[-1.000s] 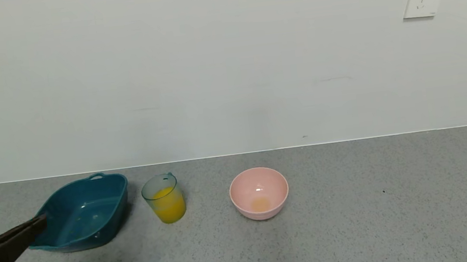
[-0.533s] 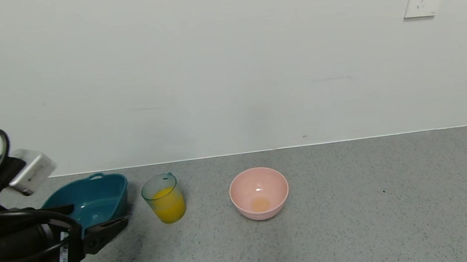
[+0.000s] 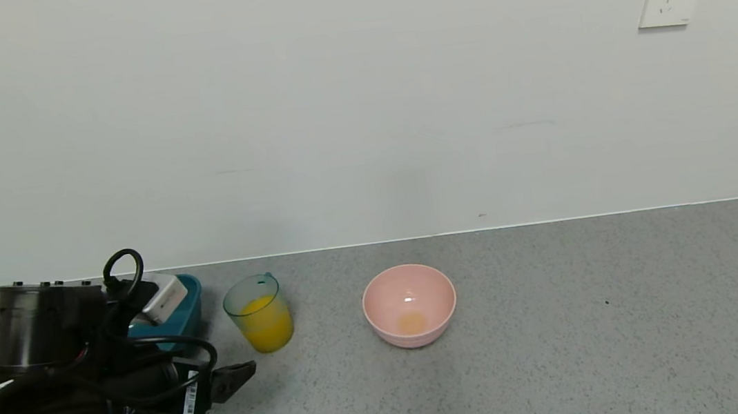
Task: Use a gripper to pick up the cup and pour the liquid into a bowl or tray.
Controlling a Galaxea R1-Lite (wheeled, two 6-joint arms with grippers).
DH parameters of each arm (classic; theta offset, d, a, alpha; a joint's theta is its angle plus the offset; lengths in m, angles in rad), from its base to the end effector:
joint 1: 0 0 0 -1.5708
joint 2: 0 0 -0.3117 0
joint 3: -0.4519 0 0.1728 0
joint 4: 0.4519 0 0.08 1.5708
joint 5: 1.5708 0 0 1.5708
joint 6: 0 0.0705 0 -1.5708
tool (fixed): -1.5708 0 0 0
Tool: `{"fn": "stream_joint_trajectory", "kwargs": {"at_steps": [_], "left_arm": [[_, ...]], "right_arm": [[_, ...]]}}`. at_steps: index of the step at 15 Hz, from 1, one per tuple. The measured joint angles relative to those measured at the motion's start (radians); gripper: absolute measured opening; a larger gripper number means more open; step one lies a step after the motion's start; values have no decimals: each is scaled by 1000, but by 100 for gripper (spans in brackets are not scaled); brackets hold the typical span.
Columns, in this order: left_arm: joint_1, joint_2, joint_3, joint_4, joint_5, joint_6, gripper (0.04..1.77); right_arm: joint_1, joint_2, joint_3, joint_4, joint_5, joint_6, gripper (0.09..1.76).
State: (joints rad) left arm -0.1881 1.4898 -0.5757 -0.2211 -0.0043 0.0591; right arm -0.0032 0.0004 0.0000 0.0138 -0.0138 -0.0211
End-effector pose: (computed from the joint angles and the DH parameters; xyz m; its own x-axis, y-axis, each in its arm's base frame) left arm 0.2409 -0.0462 0.1375 0.7550 -0.1481 -0.6388 0.2270 0.9730 0.0427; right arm -0.0057 -0.0010 0.0734 0.9998 -0.0170 -0.0142 0.0167 0.9996 -0.0213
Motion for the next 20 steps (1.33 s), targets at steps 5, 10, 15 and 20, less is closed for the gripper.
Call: {"fn": "stream_joint_trajectory", "kwargs": {"at_steps": [5, 10, 15, 20], "left_arm": [[-1, 114, 94, -230, 0, -11, 172], [0, 215, 155, -442, 33, -36, 172], [2, 341, 193, -715, 49, -46, 172], [2, 518, 253, -1069, 78, -60, 172]], "right_arm": [[0, 0, 0, 0, 0, 0, 171], [0, 0, 0, 0, 0, 0, 171], [0, 0, 0, 0, 0, 0, 171], [0, 0, 0, 0, 0, 0, 171]]}}
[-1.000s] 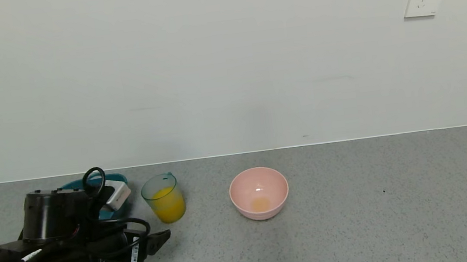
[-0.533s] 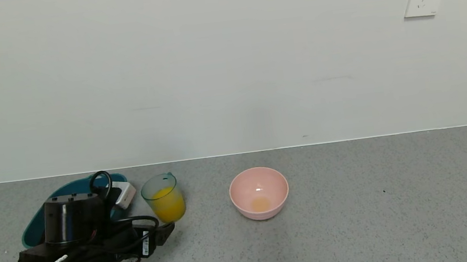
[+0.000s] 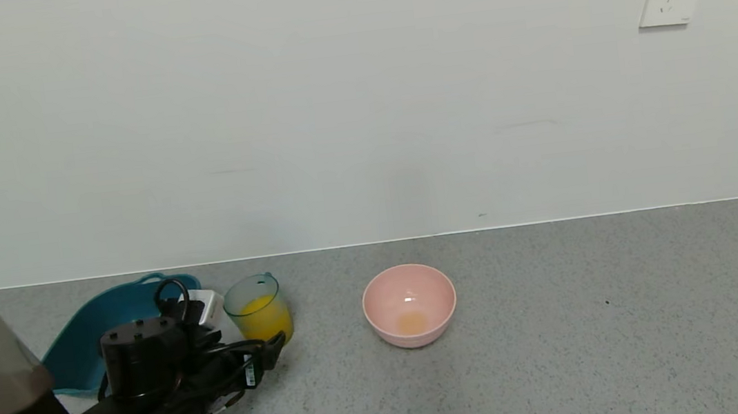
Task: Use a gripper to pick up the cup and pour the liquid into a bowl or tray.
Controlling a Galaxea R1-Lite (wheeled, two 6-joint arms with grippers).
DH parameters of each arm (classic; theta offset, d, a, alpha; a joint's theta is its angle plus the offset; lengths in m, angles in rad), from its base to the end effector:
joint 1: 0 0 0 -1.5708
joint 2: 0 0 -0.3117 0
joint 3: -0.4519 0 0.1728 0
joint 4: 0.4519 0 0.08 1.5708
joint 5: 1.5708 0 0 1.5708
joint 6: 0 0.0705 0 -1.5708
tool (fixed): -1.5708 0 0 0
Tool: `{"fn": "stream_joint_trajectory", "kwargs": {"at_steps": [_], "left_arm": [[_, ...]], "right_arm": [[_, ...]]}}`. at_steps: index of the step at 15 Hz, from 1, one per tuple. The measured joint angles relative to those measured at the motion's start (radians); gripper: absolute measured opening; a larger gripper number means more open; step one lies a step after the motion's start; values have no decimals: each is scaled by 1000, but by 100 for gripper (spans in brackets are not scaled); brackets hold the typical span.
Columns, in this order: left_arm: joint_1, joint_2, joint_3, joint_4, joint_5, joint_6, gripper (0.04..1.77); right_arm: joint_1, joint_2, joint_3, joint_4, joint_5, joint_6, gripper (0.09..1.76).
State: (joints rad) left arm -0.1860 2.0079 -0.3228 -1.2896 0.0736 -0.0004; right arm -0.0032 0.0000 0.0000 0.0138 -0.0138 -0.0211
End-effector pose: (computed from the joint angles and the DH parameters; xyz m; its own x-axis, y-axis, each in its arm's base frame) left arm 0.3232 -0.0555 0.0614 0.9180 -0.0979 -0.3842 0.1176 0.9927 0.0280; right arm -0.0058 -0.0010 0.0734 0.9998 -0.0170 -0.0138 0.0167 0.9996 -0.0213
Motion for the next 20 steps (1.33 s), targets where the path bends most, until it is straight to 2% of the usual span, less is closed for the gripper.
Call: {"fn": "stream_joint_trajectory", "kwargs": {"at_steps": [5, 10, 20], "left_arm": [[-3, 140, 51, -254, 12, 0, 172], [-1, 210, 38, -272, 26, -3, 172], [7, 246, -90, -271, 31, -21, 172]], "right_arm": [[0, 0, 0, 0, 0, 0, 171], [0, 0, 0, 0, 0, 0, 171], [0, 0, 0, 0, 0, 0, 171]]}}
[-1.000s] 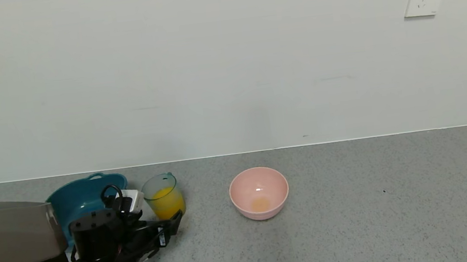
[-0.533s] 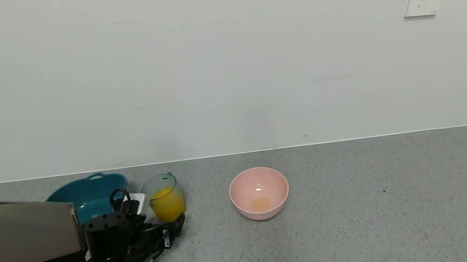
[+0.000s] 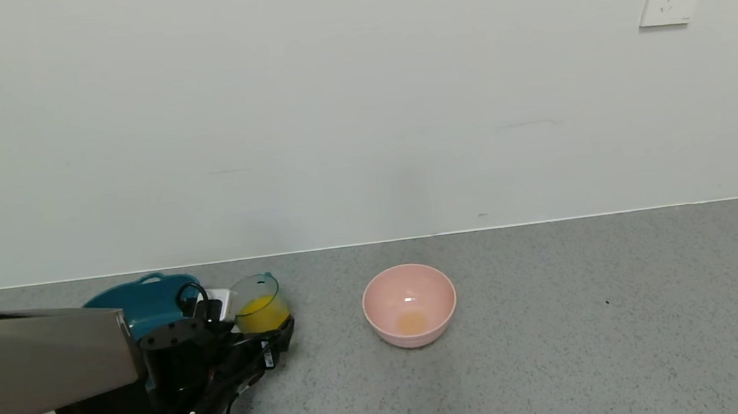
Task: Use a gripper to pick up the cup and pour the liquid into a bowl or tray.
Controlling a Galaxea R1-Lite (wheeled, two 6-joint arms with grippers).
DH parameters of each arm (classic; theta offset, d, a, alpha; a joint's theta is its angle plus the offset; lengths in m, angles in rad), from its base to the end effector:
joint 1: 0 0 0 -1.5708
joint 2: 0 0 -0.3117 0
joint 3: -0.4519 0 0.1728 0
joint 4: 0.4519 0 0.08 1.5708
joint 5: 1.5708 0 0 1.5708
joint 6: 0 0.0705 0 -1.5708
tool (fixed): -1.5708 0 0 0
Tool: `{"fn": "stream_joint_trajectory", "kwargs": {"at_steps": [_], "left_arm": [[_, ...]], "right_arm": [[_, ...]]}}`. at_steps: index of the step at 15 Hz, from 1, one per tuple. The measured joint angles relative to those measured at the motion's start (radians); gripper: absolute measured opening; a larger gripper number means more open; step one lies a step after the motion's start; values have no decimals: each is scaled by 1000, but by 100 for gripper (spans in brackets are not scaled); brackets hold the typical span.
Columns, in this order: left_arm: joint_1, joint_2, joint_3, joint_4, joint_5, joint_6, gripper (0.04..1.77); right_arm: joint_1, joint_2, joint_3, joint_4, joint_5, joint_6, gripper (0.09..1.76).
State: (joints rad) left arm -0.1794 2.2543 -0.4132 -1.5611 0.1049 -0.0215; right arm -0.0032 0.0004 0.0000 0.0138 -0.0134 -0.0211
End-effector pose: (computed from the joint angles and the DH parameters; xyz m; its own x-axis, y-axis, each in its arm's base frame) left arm 0.3677 -0.0592 0.0302 0.9591 -0.0675 -0.2748 0.0726 0.9973 0.0083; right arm -0.0057 -0.0009 0.0734 0.9998 -0.0166 -0.0142 0.0163 0.9996 -0.0213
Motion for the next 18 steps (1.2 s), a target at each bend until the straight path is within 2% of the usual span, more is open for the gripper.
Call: {"fn": "stream_joint_trajectory", "kwargs": {"at_steps": [18], "left_arm": [[0, 60, -82, 0, -3, -8, 172]], "right_arm": [[0, 0, 0, -1, 0, 0, 171]]}}
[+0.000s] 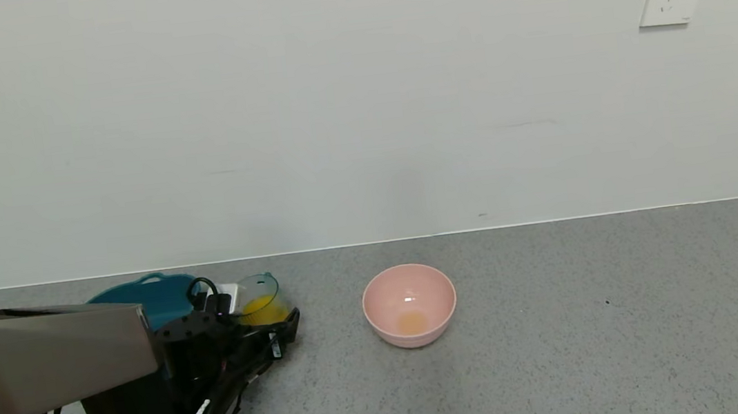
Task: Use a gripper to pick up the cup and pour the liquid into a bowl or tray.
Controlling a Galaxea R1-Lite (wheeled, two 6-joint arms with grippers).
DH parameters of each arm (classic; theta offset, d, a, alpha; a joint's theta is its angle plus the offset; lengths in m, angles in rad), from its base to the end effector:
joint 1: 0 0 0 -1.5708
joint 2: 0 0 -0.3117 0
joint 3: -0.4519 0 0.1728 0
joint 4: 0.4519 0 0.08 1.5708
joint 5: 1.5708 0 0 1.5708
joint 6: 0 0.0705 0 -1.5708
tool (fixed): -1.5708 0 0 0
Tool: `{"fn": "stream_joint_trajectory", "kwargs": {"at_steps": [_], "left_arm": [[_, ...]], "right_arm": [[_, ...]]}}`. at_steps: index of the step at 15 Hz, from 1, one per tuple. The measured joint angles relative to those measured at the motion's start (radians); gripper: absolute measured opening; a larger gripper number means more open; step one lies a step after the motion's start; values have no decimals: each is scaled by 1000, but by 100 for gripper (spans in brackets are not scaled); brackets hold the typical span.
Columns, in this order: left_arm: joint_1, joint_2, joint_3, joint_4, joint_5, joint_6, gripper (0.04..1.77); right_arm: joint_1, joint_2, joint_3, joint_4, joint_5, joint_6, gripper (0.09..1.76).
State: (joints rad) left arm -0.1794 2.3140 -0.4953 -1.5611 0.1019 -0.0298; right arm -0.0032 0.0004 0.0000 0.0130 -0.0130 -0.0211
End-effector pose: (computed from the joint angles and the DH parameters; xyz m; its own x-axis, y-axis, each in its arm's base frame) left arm 0.3861 -0.0627 0.0220 0.9647 -0.0716 -0.2534 0.0732 0.9973 -0.0029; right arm -0.0057 -0.0009 0.0735 0.9998 -0.0162 -0.0134 0.0159 0.9996 -0.0213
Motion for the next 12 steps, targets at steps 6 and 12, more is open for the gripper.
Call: {"fn": "stream_joint_trajectory", "kwargs": {"at_steps": [6, 12], "left_arm": [[0, 9, -8, 0, 0, 0, 172], [0, 10, -11, 1, -1, -1, 137]], "right_arm": [[0, 0, 0, 1, 0, 0, 171], [0, 0, 0, 1, 0, 0, 171]]}}
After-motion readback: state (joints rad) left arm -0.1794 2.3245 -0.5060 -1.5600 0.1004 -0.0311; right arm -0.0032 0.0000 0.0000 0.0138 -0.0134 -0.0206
